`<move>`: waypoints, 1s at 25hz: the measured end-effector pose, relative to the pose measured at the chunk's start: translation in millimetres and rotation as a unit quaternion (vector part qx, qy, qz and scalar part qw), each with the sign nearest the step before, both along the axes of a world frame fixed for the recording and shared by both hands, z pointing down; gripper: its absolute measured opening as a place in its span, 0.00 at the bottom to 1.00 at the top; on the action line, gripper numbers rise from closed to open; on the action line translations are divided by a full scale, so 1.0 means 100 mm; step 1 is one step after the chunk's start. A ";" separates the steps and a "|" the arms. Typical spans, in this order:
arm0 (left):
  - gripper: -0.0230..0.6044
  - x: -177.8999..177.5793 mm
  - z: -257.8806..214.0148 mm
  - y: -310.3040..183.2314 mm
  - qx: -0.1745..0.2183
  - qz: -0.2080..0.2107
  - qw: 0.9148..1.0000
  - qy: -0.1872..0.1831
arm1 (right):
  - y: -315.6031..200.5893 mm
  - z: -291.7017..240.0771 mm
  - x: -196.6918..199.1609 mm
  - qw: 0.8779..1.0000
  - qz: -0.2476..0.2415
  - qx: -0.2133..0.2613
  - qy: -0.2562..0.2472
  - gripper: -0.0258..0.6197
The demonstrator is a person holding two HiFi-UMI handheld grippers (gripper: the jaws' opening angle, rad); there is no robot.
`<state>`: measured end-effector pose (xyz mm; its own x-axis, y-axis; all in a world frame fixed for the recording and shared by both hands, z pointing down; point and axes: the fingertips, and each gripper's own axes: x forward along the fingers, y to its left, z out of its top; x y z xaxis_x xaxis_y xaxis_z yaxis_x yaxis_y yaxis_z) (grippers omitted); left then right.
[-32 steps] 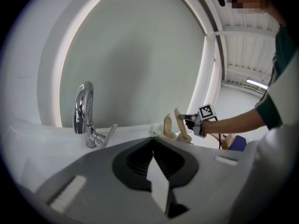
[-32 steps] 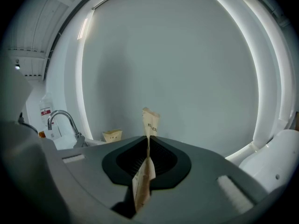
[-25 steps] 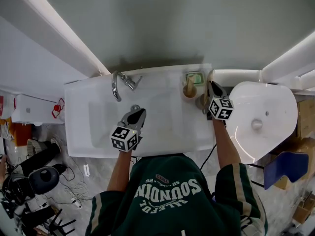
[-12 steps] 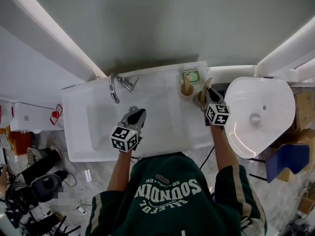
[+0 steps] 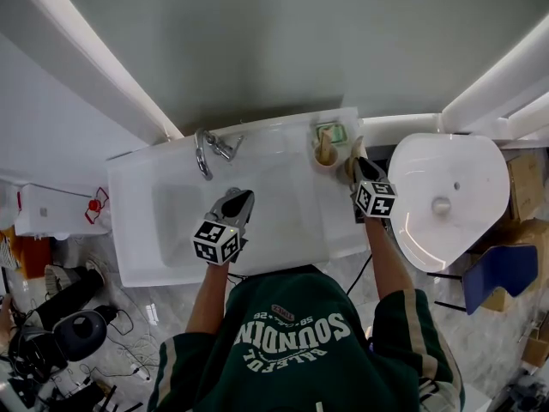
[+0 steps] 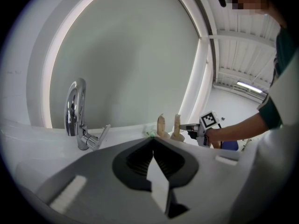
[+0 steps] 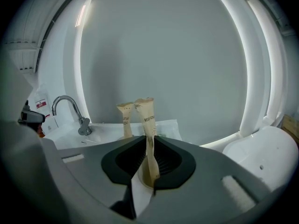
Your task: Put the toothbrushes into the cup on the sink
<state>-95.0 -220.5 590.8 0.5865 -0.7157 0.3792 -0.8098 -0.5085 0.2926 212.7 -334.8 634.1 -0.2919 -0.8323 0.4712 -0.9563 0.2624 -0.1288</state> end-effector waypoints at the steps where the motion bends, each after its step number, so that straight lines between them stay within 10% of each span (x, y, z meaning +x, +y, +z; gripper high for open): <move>1: 0.12 -0.02 -0.01 0.00 0.001 0.000 1.000 0.001 | 0.02 -0.02 -0.01 1.000 0.002 0.002 0.001 0.10; 25: 0.12 -0.68 -0.22 0.06 0.033 -0.038 0.999 -0.001 | 0.38 -0.60 -1.63 0.992 -0.109 0.058 -0.024 0.09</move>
<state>-163.2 -214.4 568.5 0.5296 -0.7812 0.3306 -0.8468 -0.4642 0.2596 49.8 -296.7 573.8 -0.4906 -0.7948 0.3571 -0.8688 0.4776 -0.1304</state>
